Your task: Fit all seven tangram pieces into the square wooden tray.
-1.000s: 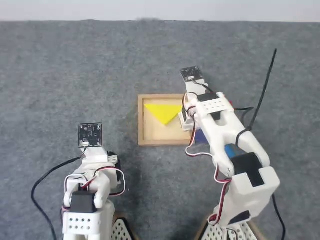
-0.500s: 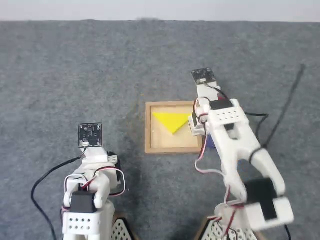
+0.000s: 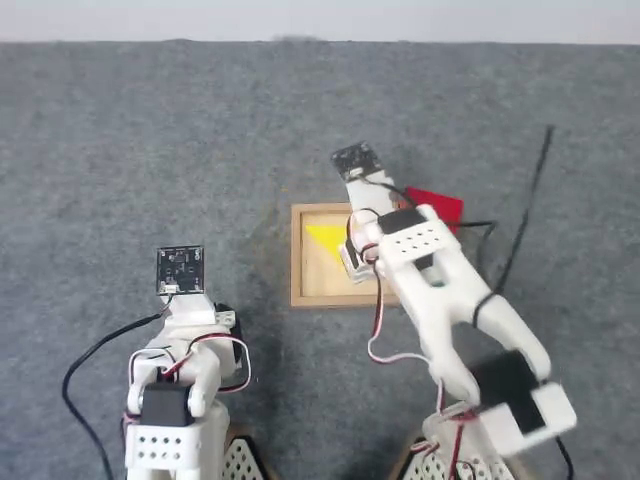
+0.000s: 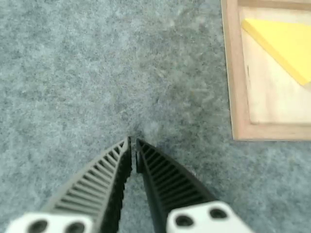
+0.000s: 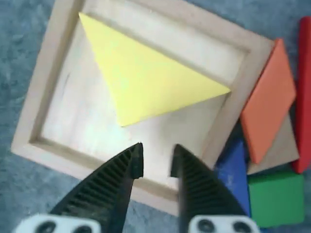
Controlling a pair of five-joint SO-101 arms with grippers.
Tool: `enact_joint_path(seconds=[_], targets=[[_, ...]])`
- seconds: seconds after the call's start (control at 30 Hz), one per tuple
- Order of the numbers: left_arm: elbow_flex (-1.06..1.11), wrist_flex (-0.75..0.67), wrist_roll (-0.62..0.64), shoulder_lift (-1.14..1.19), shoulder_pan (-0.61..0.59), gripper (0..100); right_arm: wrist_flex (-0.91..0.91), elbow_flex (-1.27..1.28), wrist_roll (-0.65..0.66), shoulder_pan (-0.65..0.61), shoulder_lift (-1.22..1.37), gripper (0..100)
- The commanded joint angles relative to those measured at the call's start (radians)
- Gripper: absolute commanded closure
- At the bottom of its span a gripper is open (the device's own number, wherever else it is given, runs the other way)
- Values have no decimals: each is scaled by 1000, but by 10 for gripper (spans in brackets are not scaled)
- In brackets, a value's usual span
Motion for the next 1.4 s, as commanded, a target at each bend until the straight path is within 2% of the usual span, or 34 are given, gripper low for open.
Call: enact_joint_path(seconds=[0.0,0.57,0.87,1.0,1.13,1.23,1.37], targets=[[-13,5,-15,-20,-6,986,-38,-58,17,-4,47,983],[-13,5,-15,-20,-6,986,-38,-322,18,45,257,982],[-13,5,-15,-20,-6,986,127,-298,20,45,8,982],[-13,5,-15,-20,-6,986,239,-273,118,65,-145,982],[-13,5,-15,-20,-6,986,285,-292,198,208,-226,953],[-13,5,-15,-20,-6,986,318,-328,299,312,-177,861],[-13,5,-15,-20,-6,986,326,-388,459,344,-27,791]])
